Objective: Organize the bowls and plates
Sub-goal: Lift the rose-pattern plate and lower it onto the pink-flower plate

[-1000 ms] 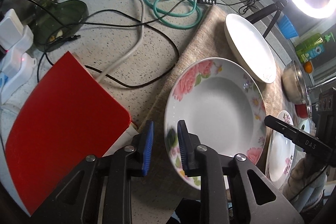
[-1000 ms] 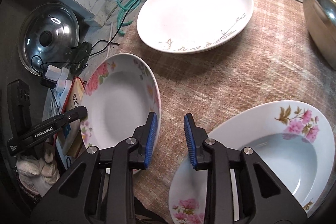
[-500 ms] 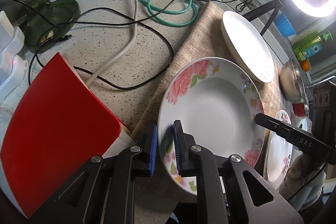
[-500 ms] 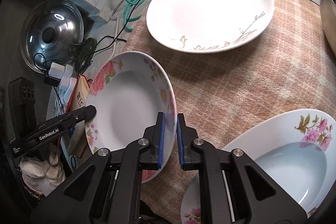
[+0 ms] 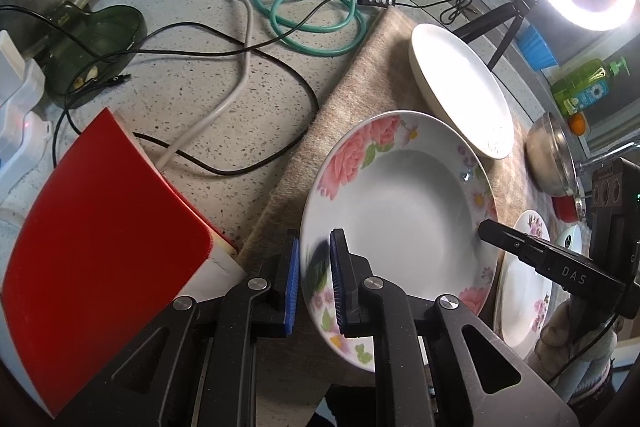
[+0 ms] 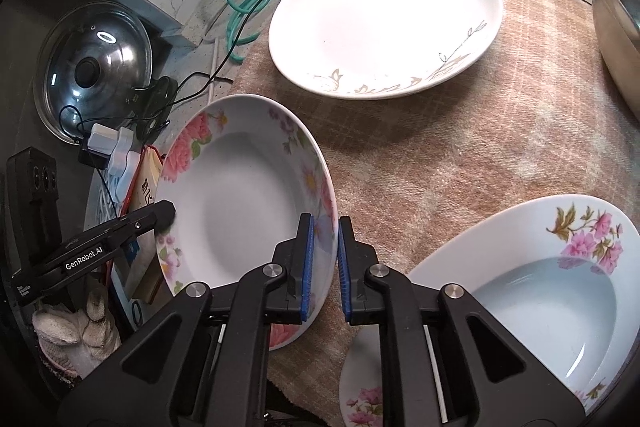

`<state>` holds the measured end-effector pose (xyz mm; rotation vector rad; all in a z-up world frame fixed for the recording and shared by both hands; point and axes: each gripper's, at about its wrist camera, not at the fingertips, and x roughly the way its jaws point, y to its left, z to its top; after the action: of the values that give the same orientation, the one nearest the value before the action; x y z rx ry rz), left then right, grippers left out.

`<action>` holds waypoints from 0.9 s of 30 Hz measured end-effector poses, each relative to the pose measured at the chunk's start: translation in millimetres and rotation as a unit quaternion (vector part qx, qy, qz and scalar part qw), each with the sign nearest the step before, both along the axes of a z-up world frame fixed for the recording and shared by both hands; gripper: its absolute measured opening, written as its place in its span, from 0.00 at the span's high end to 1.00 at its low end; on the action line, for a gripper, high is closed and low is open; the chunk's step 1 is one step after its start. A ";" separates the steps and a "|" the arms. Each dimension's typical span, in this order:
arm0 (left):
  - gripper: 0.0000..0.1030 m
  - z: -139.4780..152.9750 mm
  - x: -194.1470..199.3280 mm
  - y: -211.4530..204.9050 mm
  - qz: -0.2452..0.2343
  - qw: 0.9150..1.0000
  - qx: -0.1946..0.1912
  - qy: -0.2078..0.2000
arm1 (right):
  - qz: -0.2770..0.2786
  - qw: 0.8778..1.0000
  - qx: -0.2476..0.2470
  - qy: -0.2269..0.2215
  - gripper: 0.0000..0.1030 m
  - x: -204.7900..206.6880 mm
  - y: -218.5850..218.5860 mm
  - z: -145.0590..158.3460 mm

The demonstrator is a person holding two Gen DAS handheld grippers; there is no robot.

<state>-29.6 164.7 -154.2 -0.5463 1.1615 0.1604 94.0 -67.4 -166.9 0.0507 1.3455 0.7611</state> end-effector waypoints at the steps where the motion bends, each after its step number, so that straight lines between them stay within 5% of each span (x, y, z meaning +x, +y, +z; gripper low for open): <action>1: 0.87 1.8 -0.1 -0.9 -0.001 1.000 0.001 -0.002 | -0.001 1.000 0.001 -0.001 0.89 -0.6 -1.7 2.4; 13: 0.87 32.9 9.0 -30.6 -0.040 0.999 0.006 -0.036 | -0.037 0.999 0.014 -0.015 0.89 -6.1 -45.4 33.0; 27: 0.87 34.2 33.3 -103.7 -0.126 0.991 -0.012 -0.038 | -0.113 0.993 -0.005 -0.012 0.89 -15.8 -134.7 38.4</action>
<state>3.7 61.0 -119.9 -0.4190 1.1485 -0.0922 78.2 -202.1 -128.5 0.1817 1.2947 0.5609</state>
